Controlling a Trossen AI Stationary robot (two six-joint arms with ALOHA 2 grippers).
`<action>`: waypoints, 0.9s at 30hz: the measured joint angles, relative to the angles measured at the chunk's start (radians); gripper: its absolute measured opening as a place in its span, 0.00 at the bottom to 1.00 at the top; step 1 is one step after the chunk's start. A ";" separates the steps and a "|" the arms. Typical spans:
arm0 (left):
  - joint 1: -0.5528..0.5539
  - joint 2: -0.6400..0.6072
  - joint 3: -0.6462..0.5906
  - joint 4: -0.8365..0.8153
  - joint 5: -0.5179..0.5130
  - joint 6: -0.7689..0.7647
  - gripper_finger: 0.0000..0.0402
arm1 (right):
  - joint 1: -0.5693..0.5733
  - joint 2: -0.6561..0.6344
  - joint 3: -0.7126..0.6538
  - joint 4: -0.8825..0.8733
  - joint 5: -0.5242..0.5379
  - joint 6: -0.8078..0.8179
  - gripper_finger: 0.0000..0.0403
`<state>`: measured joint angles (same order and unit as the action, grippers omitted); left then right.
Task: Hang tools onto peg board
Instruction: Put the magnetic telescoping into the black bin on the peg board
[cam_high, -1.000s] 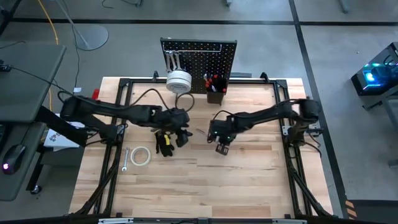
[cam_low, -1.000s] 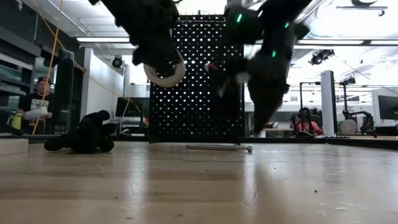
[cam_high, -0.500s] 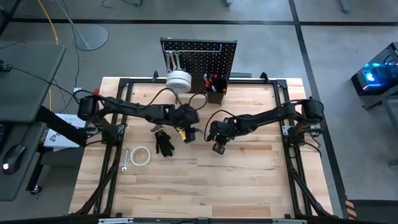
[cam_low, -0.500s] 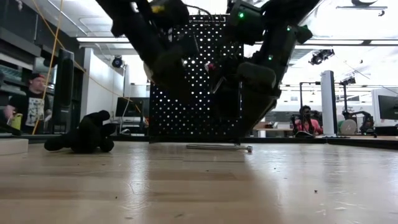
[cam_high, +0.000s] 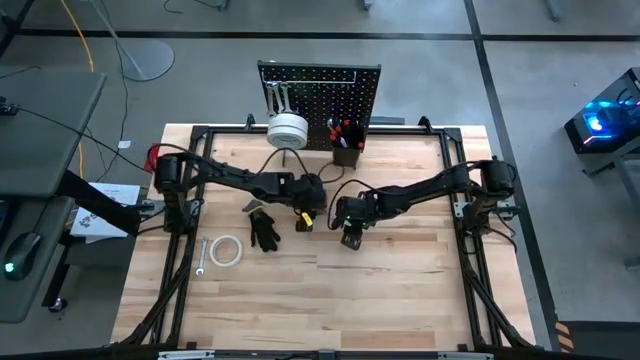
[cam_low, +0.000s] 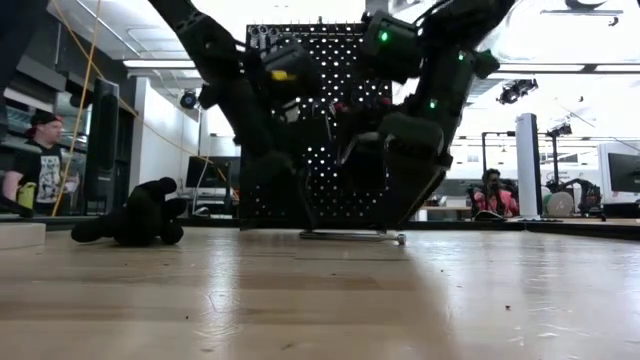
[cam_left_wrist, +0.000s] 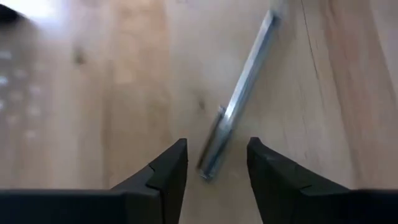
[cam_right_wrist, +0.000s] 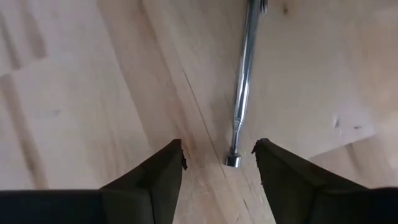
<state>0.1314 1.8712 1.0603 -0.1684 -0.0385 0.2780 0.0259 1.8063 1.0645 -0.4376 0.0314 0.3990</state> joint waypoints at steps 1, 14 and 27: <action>-0.001 0.016 0.000 -0.001 0.003 0.017 0.36 | 0.000 0.013 0.000 0.001 0.000 0.012 0.48; -0.038 0.099 0.009 -0.064 0.176 -0.117 0.04 | 0.063 0.152 0.015 -0.022 0.061 0.224 0.15; -0.103 0.006 0.000 -0.047 0.194 -0.229 0.01 | 0.088 0.060 0.036 -0.123 -0.023 0.159 0.00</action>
<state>0.0287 1.8772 1.0603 -0.2153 0.1552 0.0490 0.1143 1.8659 1.1004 -0.5606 0.0079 0.5580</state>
